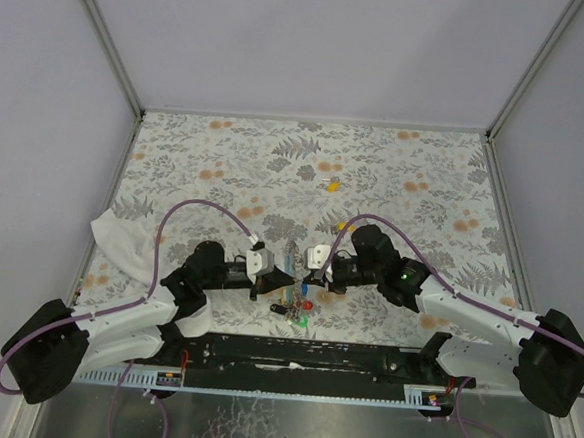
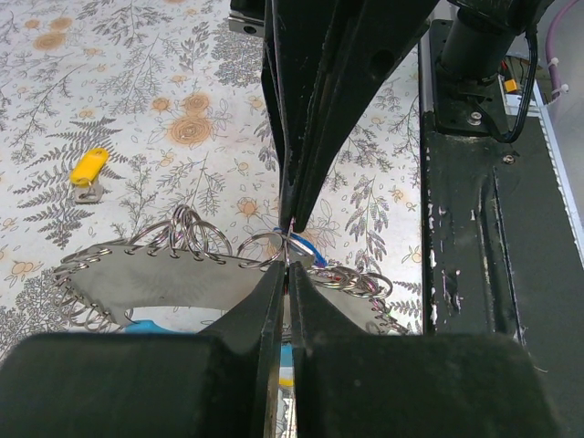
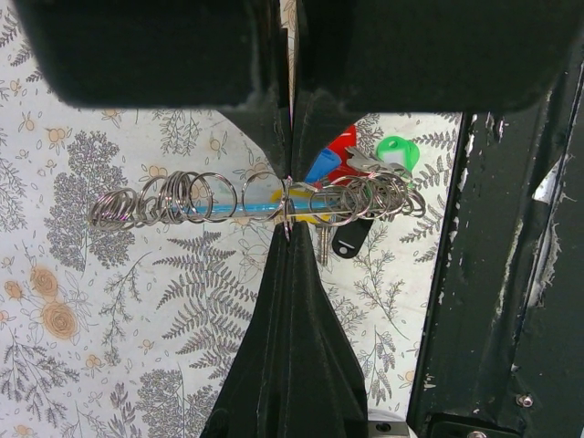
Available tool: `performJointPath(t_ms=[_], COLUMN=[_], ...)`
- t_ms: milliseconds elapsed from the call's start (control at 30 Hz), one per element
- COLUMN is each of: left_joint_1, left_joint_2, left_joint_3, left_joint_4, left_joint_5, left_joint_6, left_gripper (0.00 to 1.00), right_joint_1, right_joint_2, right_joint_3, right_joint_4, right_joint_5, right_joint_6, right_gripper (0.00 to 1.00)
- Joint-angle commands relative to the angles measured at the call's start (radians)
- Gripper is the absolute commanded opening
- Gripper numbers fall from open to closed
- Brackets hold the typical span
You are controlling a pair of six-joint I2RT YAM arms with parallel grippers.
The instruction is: Put the keys on the keyring
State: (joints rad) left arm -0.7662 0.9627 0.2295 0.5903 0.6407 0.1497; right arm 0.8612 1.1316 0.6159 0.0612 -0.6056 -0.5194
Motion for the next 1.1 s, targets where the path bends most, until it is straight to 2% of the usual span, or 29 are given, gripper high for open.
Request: performJointPath(t_ms=[0, 667, 1067], left_joint_1=[-0.005, -0.004, -0.004], left_joint_2=[0.006, 0.030, 0.031], left_joint_3=[0.019, 0.023, 0.050], left_joint_4=[0.071, 0.097, 0.043], left_joint_5=[0.016, 0.064, 0.047], left_joint_6=[0.016, 0.004, -0.002], left_gripper=[0.00, 0.00, 0.00], right_joint_1=[0.004, 0.005, 0.005], right_joint_2=[-0.001, 0.030, 0.013], right_joint_3=[0.014, 0.036, 0.052], right_joint_4=[0.046, 0.089, 0.068], right_joint_5=[-0.052, -0.105, -0.096], right_joint_6=[-0.001, 0.030, 0.037], right_gripper=[0.00, 0.00, 0.00])
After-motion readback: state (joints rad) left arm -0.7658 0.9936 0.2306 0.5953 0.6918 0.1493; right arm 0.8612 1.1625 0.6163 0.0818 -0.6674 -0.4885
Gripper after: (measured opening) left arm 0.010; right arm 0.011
